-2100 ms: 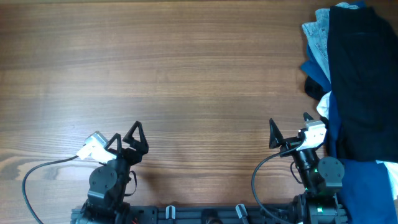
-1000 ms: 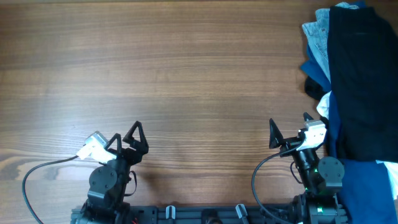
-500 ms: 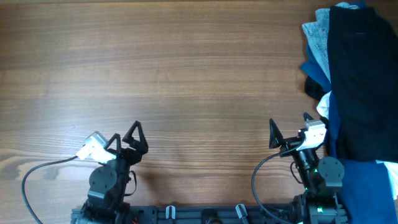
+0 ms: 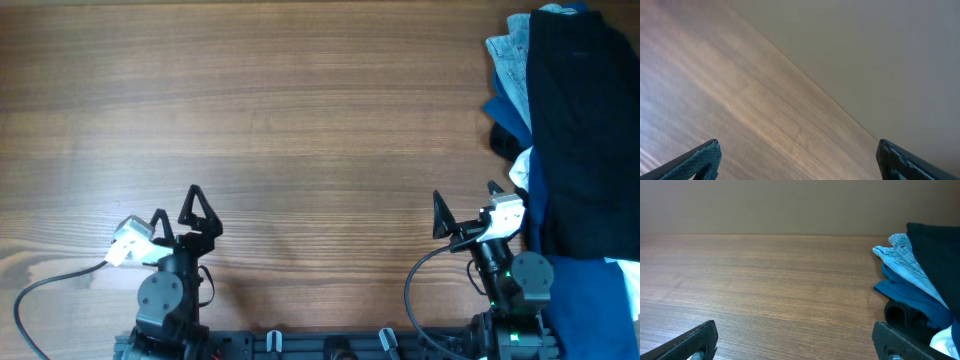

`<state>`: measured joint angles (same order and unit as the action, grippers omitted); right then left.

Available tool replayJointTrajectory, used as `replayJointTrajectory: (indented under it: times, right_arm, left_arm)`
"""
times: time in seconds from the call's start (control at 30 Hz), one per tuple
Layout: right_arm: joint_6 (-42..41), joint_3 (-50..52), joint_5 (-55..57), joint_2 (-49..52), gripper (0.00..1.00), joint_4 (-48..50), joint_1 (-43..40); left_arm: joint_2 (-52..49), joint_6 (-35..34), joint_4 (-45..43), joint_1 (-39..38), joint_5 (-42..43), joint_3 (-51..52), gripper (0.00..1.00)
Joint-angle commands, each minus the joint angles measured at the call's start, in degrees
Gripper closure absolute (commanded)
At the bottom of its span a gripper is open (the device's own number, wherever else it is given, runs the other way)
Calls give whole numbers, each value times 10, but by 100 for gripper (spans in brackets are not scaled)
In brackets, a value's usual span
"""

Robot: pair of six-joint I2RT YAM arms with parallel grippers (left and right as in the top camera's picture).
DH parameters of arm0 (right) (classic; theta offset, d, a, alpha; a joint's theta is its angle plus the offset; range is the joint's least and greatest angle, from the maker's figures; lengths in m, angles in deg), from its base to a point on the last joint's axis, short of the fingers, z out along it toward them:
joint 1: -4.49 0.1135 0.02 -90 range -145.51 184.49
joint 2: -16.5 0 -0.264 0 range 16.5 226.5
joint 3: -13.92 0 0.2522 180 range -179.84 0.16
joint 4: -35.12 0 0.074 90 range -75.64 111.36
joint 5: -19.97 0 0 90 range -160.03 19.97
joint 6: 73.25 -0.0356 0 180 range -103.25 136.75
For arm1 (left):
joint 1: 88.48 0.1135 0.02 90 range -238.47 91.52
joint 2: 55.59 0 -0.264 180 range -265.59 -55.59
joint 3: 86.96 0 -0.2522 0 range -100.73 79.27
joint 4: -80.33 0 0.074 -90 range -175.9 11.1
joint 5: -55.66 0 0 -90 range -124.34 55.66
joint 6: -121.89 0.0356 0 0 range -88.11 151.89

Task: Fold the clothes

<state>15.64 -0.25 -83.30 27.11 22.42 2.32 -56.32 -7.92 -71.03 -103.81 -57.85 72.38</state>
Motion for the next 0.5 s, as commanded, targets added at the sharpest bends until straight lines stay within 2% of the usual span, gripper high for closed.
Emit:
replayJointTrajectory:
  times: [0.0,0.13,0.33,0.37,0.47]
  right_arm:
    - [-5,1,-7,-1,0,1,3]
    - [-5,1,-7,-1,0,1,3]
    - [-5,1,-7,-1,0,1,3]
    - [-5,1,-7,-1,0,1,3]
    - [-5,1,-7,-1,0,1,3]
  left_arm:
    - [-11,91,-5,-3,-4,-24,1]
    - [-90,99,-5,-3,-20,-80,1]
    - [-335,117,-5,-3,-21,-246,1]
    - [-397,137,-5,-3,-21,-293,0]
    - [-486,172,-5,-3,-21,-370,0]
